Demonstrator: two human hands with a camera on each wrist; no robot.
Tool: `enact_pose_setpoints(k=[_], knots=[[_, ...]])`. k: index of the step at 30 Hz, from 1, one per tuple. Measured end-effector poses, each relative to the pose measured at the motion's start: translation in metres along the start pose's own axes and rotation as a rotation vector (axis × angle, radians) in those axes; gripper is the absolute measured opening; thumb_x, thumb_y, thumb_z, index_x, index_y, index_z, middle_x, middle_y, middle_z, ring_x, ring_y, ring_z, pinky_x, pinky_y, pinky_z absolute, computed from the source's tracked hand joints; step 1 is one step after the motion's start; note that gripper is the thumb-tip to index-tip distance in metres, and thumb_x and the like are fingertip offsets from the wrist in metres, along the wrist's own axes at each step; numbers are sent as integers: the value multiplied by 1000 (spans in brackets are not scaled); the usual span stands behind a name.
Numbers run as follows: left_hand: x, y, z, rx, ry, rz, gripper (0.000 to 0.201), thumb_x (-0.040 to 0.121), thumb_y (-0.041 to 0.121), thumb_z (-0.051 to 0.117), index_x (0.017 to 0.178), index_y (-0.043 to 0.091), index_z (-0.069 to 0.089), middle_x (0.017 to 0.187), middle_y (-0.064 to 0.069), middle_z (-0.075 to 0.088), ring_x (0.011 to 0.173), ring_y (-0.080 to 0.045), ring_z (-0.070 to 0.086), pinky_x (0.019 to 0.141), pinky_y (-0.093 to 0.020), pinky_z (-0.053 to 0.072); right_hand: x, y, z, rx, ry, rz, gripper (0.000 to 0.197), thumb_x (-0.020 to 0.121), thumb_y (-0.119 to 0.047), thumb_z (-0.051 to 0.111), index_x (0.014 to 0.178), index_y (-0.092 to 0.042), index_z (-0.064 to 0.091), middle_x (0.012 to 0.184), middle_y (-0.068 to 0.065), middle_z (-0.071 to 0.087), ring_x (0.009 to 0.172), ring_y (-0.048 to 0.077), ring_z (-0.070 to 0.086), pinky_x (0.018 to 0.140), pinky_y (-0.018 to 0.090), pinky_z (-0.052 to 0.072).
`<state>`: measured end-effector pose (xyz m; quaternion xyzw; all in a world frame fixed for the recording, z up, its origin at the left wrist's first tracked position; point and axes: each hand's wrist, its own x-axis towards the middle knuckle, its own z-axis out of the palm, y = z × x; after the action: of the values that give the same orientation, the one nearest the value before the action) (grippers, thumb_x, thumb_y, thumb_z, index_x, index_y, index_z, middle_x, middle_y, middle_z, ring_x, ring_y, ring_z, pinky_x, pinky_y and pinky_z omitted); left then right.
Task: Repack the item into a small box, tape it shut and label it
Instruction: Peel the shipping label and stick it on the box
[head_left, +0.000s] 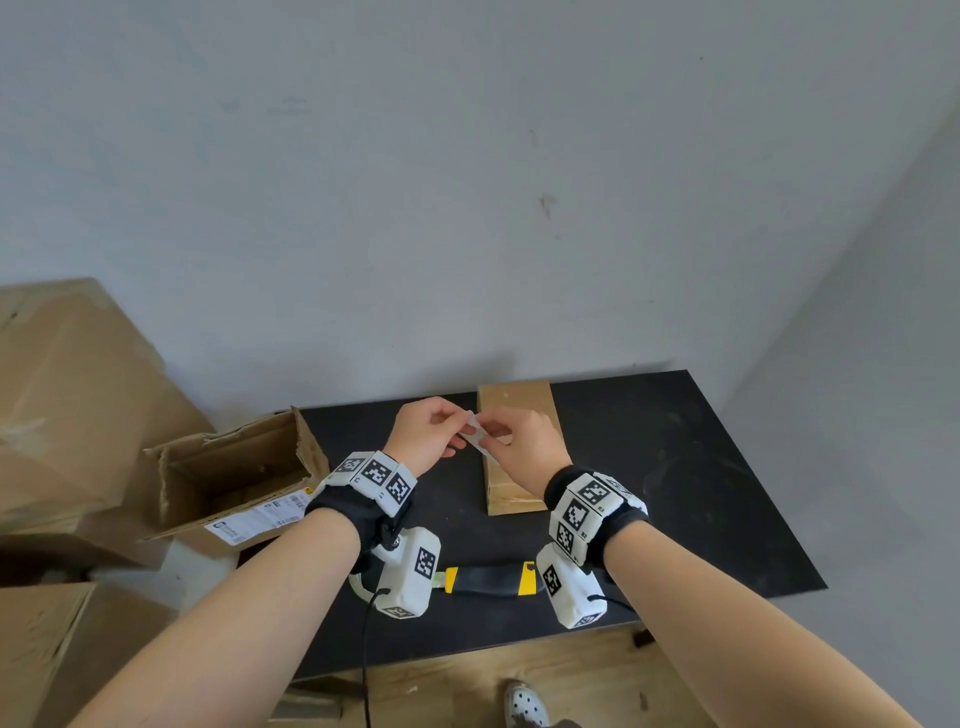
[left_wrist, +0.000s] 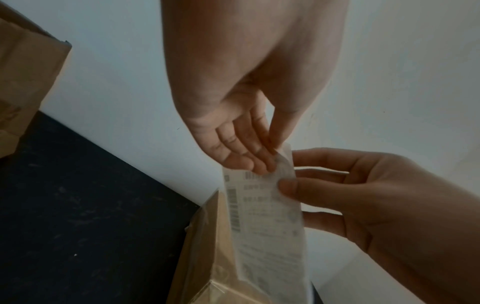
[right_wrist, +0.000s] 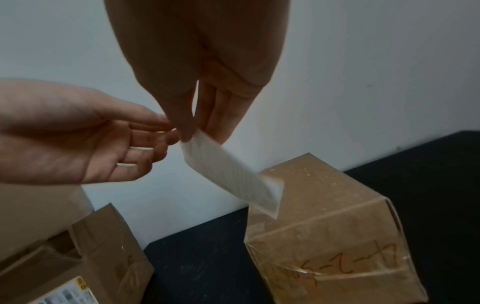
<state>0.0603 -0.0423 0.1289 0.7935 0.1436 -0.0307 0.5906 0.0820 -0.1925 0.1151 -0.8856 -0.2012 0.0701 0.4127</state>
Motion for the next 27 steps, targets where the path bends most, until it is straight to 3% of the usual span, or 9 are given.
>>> enact_pose_setpoints(k=[3,5,8,13,17,22,27], knots=[[-2,-2,2,79,-16,28,12,93,12,55,96,5,65,84,-4,68,67,-12,64,59,-16,52,1,1,-1,250,-33,127,13,85,-23,68,97,-18,73,90,-5,72,87,8,65,86,29,53],[-5,-4,2,121,-49,47,12,93,11,55,96,7,66,85,-3,69,69,-11,65,60,-16,52,0,1,-2,385,-19,167,11,86,-26,67,90,-18,73,82,-6,70,80,10,64,80,30,56],[-11,-7,3,130,-64,62,10,92,12,57,92,8,66,82,-1,69,69,-11,65,60,-15,53,-1,1,-1,438,-27,180,12,87,-21,65,89,-11,72,78,-4,68,74,9,62,68,22,54],[-14,-15,4,132,3,28,8,90,8,59,87,9,67,79,0,69,67,-9,64,61,-15,52,1,9,3,485,24,276,10,90,-10,60,94,-5,67,86,5,67,81,20,65,67,20,56],[-16,-24,-5,80,95,2,12,87,6,61,80,13,66,74,1,70,66,-9,64,60,-14,51,3,12,2,586,86,362,3,89,-7,61,87,-6,63,82,4,66,76,18,65,60,17,55],[-15,-35,-25,26,228,-33,17,85,5,63,74,18,66,76,-2,70,70,-14,66,69,-23,54,7,14,2,650,141,427,10,90,-6,59,81,-11,60,82,4,67,74,17,66,69,26,58],[-10,-49,-43,64,314,-90,6,86,9,63,83,12,68,78,-3,70,74,-15,67,76,-29,56,12,16,4,681,206,480,8,90,-6,58,84,-10,60,86,8,67,73,18,67,71,29,59]])
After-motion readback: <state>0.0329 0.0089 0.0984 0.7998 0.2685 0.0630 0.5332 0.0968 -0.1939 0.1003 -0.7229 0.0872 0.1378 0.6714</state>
